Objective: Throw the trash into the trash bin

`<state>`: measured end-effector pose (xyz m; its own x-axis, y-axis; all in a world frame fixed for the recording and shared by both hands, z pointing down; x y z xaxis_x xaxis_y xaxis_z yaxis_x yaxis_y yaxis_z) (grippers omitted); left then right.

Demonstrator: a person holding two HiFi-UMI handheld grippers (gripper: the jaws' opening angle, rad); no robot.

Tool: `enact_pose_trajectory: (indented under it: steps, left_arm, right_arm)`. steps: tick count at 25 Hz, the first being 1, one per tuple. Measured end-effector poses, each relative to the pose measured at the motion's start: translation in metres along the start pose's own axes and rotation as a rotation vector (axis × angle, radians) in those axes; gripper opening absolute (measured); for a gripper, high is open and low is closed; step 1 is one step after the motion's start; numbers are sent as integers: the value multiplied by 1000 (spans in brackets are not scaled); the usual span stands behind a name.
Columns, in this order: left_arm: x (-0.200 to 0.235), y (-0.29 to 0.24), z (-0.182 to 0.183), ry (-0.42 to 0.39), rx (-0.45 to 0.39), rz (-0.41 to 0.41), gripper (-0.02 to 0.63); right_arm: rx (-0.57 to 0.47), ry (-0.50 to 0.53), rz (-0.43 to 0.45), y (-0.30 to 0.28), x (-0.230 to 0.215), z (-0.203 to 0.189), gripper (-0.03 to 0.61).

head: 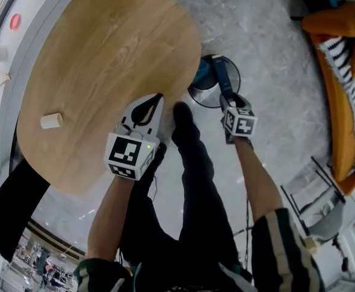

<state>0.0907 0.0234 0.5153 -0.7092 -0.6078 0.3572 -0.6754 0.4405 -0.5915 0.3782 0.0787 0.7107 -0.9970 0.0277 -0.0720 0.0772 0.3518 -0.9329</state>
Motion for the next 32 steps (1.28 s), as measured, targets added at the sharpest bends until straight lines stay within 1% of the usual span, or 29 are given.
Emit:
enact_pose_trajectory:
  steps: [4, 6, 10, 11, 13, 17, 18, 19, 21, 22, 23, 24, 29, 32]
  left_arm:
    - [7, -3, -10, 12, -12, 21, -2]
    - [8, -4, -16, 26, -14, 29, -2]
    - [8, 6, -31, 49, -5, 43, -2]
    - [8, 9, -34, 54, -3, 50, -2]
    - [7, 17, -37, 66, -2, 62, -2]
    - [6, 36, -38, 87, -11, 84, -2]
    - [5, 41, -38, 95, -18, 92, -2]
    - [5, 47, -37, 104, -25, 102, -2]
    - [7, 61, -34, 122, -39, 123, -2]
    - [9, 69, -33, 130, -46, 133, -2]
    - [11, 78, -31, 137, -54, 143, -2]
    - [14, 87, -29, 142, -61, 152, -2]
    - [28, 134, -25, 181, -97, 217, -2]
    - [37, 161, -22, 217, -126, 259, -2]
  right_arm:
    - [73, 28, -21, -26, -7, -21, 183]
    - [93, 7, -20, -34, -12, -24, 183]
    - [102, -61, -4, -45, -8, -24, 189]
    - [106, -57, 3, -46, -5, -23, 199]
    - [108, -32, 15, -44, 0, -19, 201]
    - [78, 0, 32, -26, 14, -3, 199]
    - [66, 17, 45, -18, 20, 6, 199]
    - [53, 45, 58, -9, 27, 17, 185]
    - [13, 111, 57, 9, 39, 36, 112]
    - [-12, 143, 45, 16, 43, 42, 58]
    - [-38, 178, 40, 24, 49, 48, 26]
    - [-66, 218, 47, 33, 58, 55, 9]
    - [-176, 409, 106, 83, 102, 94, 2]
    - [-214, 465, 145, 104, 128, 114, 2]
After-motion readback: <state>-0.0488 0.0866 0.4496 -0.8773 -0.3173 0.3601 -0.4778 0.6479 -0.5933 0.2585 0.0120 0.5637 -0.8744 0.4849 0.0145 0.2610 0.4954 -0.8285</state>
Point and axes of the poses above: the fingertips, and each gripper's own axes: y backward along the fingers, x to its left, z out of its top, the point moved 6 cm from there along y, backward along the fingers, and after that the axes turned 5 degrees about -z, right-handed, at the moved point
